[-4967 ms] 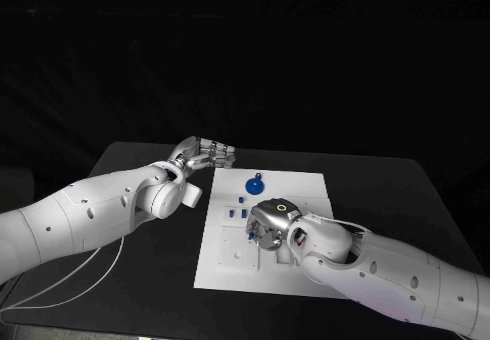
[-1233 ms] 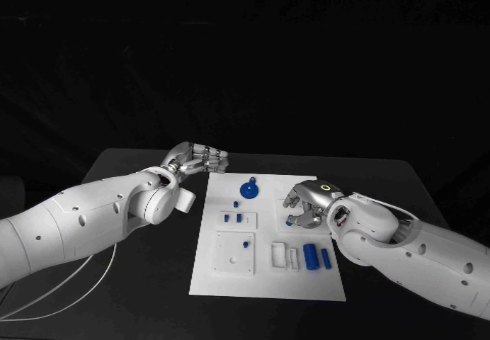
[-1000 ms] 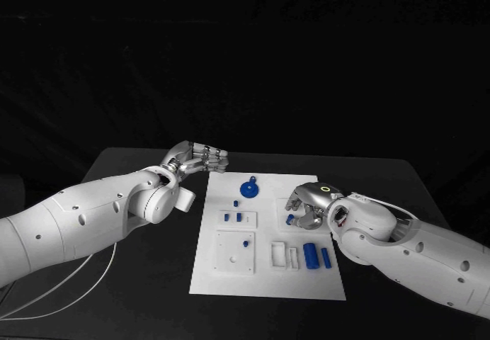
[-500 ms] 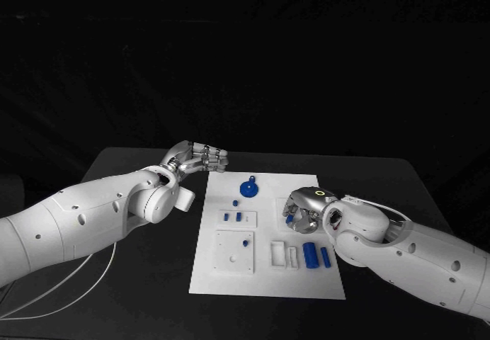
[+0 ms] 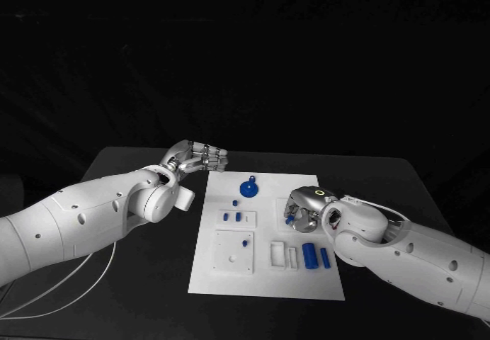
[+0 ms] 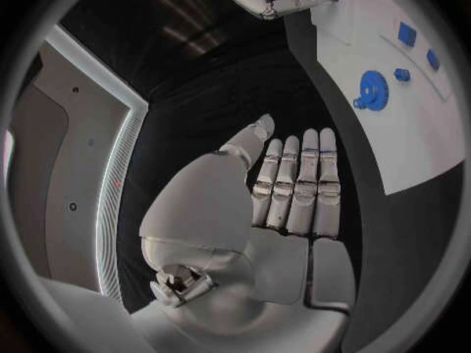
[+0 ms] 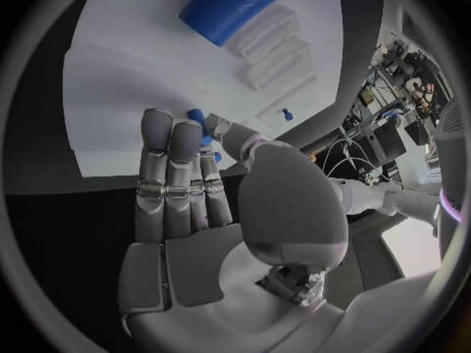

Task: Assemble the parts on the task board

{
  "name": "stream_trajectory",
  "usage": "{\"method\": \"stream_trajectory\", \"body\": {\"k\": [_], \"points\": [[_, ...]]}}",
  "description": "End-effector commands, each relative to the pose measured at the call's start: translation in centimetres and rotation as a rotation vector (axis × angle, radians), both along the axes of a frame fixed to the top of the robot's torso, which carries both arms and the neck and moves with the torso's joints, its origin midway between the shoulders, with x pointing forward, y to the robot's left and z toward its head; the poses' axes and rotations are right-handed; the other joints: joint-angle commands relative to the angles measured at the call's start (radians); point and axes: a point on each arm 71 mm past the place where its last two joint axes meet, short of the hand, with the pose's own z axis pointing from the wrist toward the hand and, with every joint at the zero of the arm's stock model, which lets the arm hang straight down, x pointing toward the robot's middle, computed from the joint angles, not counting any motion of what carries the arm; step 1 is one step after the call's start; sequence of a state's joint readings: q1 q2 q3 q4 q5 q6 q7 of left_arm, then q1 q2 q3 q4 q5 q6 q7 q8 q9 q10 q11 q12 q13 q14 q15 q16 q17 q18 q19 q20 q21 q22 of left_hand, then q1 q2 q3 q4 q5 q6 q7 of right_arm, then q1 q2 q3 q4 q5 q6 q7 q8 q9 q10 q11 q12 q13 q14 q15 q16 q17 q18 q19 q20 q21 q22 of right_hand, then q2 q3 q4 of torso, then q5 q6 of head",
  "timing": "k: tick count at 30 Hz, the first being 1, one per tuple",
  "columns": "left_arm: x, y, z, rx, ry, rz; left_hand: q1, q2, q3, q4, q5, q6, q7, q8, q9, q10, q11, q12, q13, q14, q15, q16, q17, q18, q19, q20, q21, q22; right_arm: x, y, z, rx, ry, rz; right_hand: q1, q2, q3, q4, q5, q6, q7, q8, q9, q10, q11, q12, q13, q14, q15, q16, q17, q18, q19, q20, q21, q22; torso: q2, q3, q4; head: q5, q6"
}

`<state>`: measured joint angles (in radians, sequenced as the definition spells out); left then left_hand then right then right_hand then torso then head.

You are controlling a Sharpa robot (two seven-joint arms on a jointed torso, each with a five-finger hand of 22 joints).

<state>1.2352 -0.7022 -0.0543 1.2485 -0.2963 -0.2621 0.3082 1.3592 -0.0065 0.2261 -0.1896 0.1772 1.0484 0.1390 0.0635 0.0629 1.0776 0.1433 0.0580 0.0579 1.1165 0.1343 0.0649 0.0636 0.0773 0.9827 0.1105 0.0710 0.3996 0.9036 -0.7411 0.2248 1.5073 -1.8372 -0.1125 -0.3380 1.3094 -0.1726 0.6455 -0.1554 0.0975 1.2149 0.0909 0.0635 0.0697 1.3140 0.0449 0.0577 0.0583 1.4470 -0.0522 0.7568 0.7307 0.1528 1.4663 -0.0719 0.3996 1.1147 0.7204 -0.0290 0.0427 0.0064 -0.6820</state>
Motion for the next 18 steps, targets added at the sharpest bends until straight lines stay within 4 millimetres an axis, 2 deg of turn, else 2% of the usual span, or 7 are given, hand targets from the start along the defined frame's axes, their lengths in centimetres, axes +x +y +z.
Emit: {"method": "stream_trajectory", "body": {"k": [1, 7, 12, 15, 18], "points": [[0.0, -0.2, 0.1, -0.010, 0.000, -0.015, -0.004, 0.007, 0.000, 0.007, 0.001, -0.002, 0.007, 0.000, -0.001, -0.006, 0.002, 0.000, 0.000, -0.004, -0.001, -0.004, 0.000, 0.008, 0.005, 0.003, 0.003, -0.001, 0.0, 0.0, -0.1, -0.015, -0.030, -0.017, 0.009, 0.018, 0.024, -0.026, 0.015, 0.017, -0.001, 0.000, 0.002, 0.041, -0.013, 0.003, 0.005, 0.002, -0.008, 0.003, 0.003, -0.004, 0.029, -0.009, 0.012, 0.015, 0.000, 0.0001, 0.0006, -0.001, 0.000], [0.0, -0.2, 0.1, -0.010, 0.001, -0.015, -0.004, 0.008, 0.001, 0.009, 0.001, -0.002, 0.007, 0.000, -0.001, -0.006, 0.002, 0.000, 0.000, -0.004, -0.001, -0.004, 0.000, 0.008, 0.005, 0.003, 0.003, -0.002, -0.1, 0.2, 0.0, -0.005, -0.057, -0.016, 0.001, 0.033, 0.047, -0.046, -0.018, 0.044, -0.010, 0.001, 0.004, 0.067, -0.022, 0.004, 0.007, 0.003, -0.014, 0.002, 0.005, -0.007, 0.026, -0.014, 0.025, 0.037, 0.000, 0.0005, 0.0008, 0.001, 0.000], [0.0, -0.2, 0.1, -0.010, 0.002, -0.015, -0.004, 0.008, 0.001, 0.009, 0.001, -0.002, 0.007, 0.000, -0.001, -0.006, 0.002, 0.000, 0.000, -0.004, -0.001, -0.004, 0.000, 0.008, 0.005, 0.003, 0.003, -0.002, -0.2, 0.4, 0.2, 0.011, -0.079, -0.010, -0.009, 0.033, 0.057, -0.055, -0.020, 0.051, -0.012, 0.001, 0.003, 0.073, -0.024, 0.004, 0.007, 0.004, -0.017, 0.001, 0.010, -0.011, 0.027, -0.018, 0.033, 0.052, 0.000, 0.0004, 0.0001, 0.001, 0.001], [0.0, -0.2, 0.1, -0.010, 0.002, -0.015, -0.004, 0.008, 0.001, 0.009, 0.001, -0.002, 0.007, 0.000, -0.001, -0.006, 0.002, 0.000, 0.000, -0.004, -0.001, -0.004, 0.000, 0.008, 0.005, 0.003, 0.003, -0.002, -0.4, 0.5, 0.5, 0.022, -0.092, -0.003, -0.010, 0.033, 0.057, -0.057, -0.022, 0.054, -0.013, 0.000, 0.003, 0.075, -0.025, 0.004, 0.007, 0.004, -0.018, 0.002, 0.011, -0.012, 0.028, -0.019, 0.034, 0.056, 0.000, 0.0020, 0.0002, 0.004, 0.000], [0.0, -0.1, 0.1, -0.009, 0.002, -0.013, -0.004, 0.008, 0.001, 0.009, 0.001, -0.002, 0.007, 0.000, -0.001, -0.006, 0.002, 0.000, 0.000, -0.004, -0.001, -0.004, 0.000, 0.008, 0.005, 0.003, 0.003, -0.002, -0.5, 0.6, 1.2, 0.038, -0.098, 0.000, -0.010, 0.033, 0.057, -0.057, -0.023, 0.057, -0.014, 0.001, 0.003, 0.076, -0.025, 0.003, 0.007, 0.004, -0.018, 0.002, 0.012, -0.012, 0.029, -0.019, 0.036, 0.059, -0.001, 0.0008, 0.0000, 0.005, 0.001]]}}
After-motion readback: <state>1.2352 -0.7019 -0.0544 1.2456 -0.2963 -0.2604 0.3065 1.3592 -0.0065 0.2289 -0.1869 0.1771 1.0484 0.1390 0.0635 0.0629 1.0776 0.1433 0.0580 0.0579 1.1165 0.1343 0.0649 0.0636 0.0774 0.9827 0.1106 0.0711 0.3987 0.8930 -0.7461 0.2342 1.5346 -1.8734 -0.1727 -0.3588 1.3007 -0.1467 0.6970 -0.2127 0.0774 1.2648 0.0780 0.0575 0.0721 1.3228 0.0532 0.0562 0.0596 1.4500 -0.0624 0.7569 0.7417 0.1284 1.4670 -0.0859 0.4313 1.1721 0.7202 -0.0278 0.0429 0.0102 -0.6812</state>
